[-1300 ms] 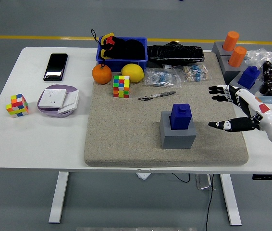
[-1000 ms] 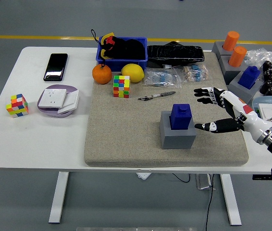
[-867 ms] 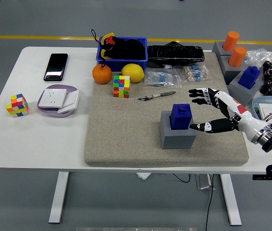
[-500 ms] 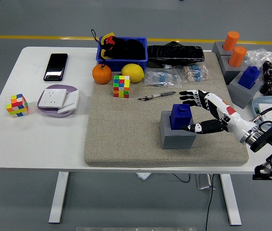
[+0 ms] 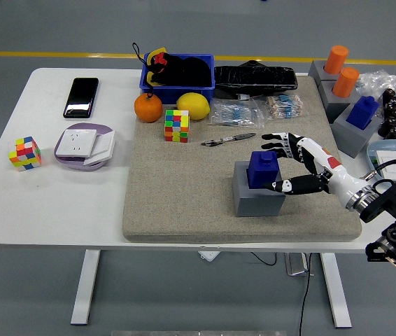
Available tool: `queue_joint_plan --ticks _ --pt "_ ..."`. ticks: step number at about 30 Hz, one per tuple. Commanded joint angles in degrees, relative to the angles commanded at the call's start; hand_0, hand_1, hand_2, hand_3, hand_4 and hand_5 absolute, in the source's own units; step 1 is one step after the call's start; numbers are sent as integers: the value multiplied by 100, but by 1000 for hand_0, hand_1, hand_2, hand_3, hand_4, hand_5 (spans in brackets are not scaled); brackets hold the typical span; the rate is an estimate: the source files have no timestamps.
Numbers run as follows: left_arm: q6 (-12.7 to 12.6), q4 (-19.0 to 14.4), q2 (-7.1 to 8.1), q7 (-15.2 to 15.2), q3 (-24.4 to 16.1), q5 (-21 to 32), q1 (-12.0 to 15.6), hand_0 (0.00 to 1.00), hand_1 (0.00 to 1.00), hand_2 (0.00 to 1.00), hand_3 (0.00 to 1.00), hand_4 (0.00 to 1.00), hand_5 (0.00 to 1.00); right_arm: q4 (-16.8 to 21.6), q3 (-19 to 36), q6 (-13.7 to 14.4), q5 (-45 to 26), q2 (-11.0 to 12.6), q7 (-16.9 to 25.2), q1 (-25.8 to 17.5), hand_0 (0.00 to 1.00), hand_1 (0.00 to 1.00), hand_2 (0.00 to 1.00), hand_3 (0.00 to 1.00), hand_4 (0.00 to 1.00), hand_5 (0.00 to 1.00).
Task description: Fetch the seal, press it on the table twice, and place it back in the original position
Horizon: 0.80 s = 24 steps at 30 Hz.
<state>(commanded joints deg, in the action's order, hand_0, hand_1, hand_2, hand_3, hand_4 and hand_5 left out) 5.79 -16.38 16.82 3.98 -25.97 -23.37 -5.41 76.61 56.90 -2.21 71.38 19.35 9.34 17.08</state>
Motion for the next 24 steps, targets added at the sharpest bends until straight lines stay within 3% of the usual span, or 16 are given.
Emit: queue_joint_plan --ticks 7,24 --pt "1 0 -11 -4 -23 -8 5 793 747 738 772 788 477 -63 -61 51 -93 -27 41 15 721 704 720 764 923 2" --pt "12 0 -20 -9 -39 -12 -3 793 746 736 772 789 475 -90 -169 157 -193 -73 107 -6 702 688 708 749 909 2"
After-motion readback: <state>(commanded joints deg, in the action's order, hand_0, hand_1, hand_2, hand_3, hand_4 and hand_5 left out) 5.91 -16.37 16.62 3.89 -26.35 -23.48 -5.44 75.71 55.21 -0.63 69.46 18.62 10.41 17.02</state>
